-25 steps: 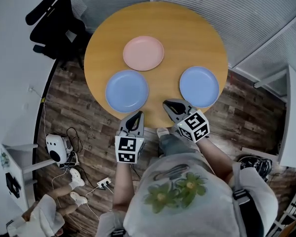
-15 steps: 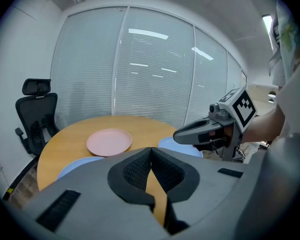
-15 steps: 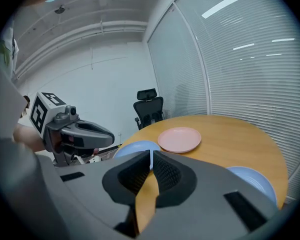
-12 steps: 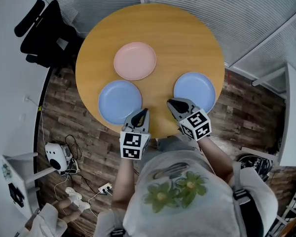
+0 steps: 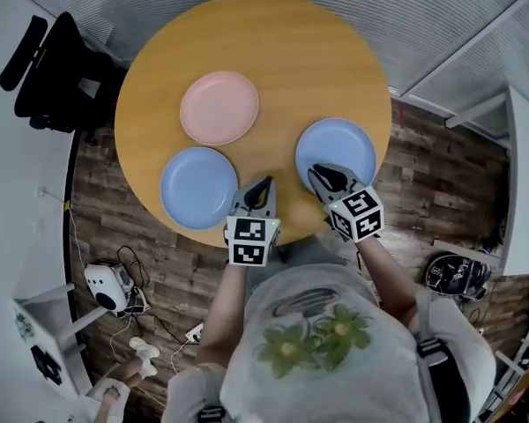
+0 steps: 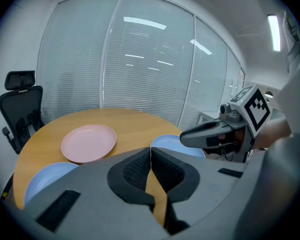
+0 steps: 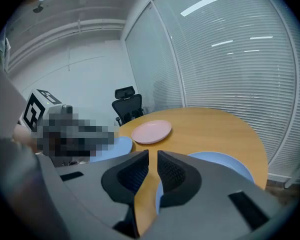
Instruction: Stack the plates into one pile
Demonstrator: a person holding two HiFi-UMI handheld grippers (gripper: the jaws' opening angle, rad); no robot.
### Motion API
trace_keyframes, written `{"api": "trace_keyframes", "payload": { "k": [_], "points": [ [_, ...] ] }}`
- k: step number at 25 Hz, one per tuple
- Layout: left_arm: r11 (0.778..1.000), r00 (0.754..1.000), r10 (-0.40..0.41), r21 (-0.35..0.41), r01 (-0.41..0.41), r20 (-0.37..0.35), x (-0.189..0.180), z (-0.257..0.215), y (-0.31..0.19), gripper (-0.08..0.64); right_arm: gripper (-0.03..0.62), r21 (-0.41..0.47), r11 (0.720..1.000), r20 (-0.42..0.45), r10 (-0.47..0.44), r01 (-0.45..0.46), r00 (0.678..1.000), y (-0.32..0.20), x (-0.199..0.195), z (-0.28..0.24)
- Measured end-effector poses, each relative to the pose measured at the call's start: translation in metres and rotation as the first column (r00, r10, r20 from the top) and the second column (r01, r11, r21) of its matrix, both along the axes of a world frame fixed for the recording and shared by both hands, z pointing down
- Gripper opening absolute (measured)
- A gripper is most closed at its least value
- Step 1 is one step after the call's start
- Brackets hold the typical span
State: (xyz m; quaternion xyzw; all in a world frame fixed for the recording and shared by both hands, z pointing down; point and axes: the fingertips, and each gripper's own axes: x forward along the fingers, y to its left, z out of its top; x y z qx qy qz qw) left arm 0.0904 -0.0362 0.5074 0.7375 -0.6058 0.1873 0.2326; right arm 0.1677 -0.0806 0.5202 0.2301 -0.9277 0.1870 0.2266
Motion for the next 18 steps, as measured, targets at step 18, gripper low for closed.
{"api": "trace_keyframes", "payload": {
  "k": [18],
  "points": [
    [0.986,0.988,0.089,-0.132,-0.105,-0.123,0.052,0.062,-0.062,0.089,0.046,-0.067,0.961,-0.087,0.263,-0.269,0.961,-0.063,0.084,0.055]
  ]
}}
